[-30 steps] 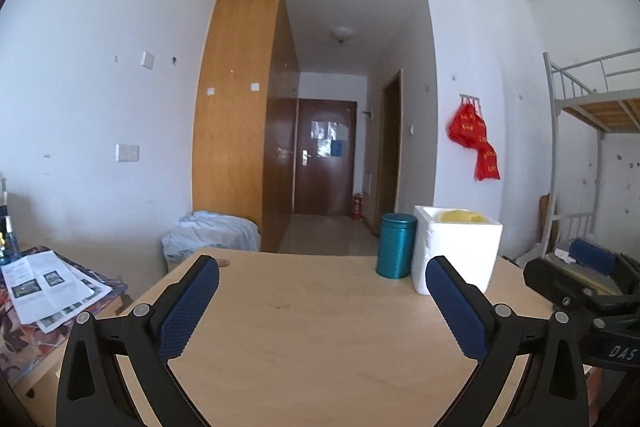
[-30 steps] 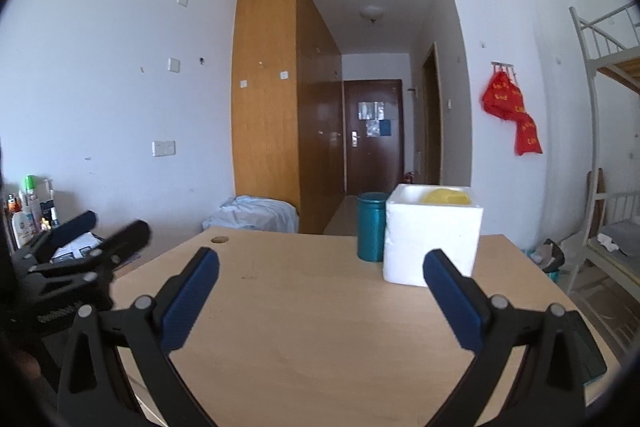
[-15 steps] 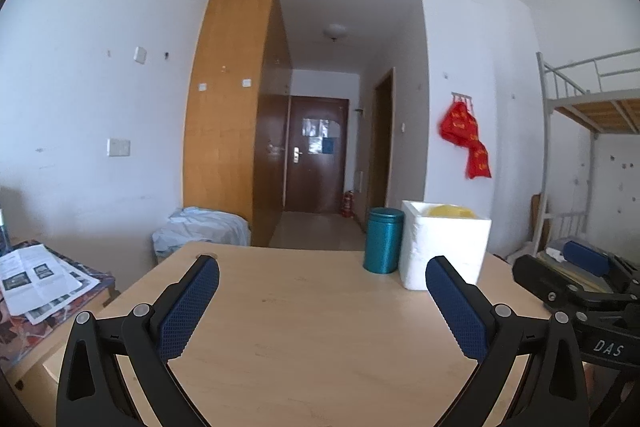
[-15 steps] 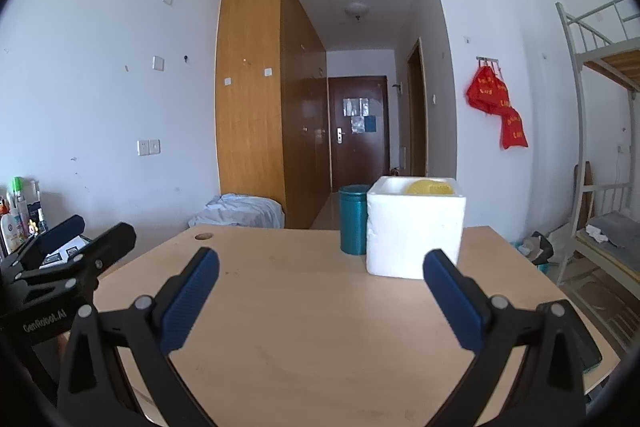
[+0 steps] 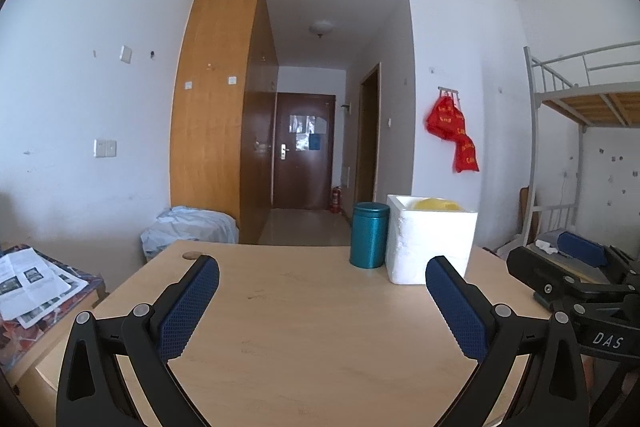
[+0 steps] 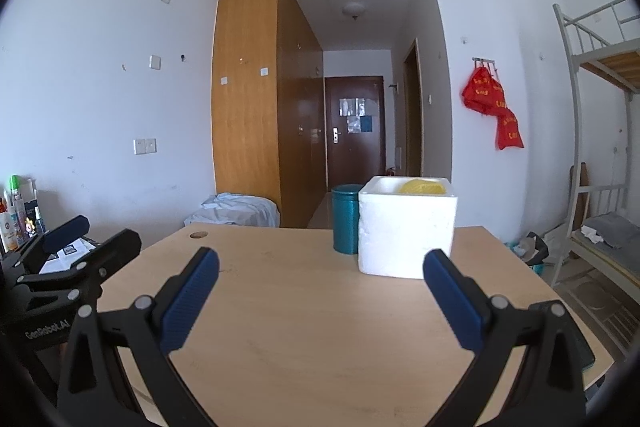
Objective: Organize soft objects
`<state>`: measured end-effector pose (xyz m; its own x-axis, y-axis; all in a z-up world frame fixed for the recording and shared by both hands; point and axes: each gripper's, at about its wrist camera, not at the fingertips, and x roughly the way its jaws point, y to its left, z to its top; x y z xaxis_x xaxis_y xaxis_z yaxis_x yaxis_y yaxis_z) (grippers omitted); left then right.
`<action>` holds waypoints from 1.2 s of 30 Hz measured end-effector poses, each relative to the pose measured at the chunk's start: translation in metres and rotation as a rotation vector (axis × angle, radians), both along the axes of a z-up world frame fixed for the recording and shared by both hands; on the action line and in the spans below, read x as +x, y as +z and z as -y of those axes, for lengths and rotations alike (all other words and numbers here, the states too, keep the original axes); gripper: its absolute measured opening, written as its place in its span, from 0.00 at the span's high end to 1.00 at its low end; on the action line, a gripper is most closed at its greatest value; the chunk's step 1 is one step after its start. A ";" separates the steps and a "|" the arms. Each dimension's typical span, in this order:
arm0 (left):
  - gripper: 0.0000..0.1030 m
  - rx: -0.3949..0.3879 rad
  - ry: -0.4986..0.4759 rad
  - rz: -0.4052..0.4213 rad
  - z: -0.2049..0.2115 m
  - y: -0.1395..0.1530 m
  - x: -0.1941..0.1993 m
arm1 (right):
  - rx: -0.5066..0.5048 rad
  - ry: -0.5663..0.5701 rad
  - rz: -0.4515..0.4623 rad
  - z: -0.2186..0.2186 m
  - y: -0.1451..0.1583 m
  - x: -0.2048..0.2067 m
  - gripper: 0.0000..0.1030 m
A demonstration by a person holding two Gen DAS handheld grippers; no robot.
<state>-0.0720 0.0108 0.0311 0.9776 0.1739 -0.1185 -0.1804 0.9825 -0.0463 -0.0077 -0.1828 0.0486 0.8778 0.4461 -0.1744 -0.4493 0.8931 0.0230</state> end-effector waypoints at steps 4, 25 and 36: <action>0.00 0.001 -0.006 0.001 0.001 0.000 -0.001 | 0.001 -0.001 0.003 0.001 0.000 -0.001 0.00; 0.00 0.015 0.011 0.001 0.002 0.001 -0.002 | -0.016 0.002 -0.005 -0.003 0.000 -0.001 0.00; 0.00 0.014 0.006 0.000 0.001 0.002 -0.003 | -0.014 -0.002 -0.005 -0.003 0.000 -0.001 0.00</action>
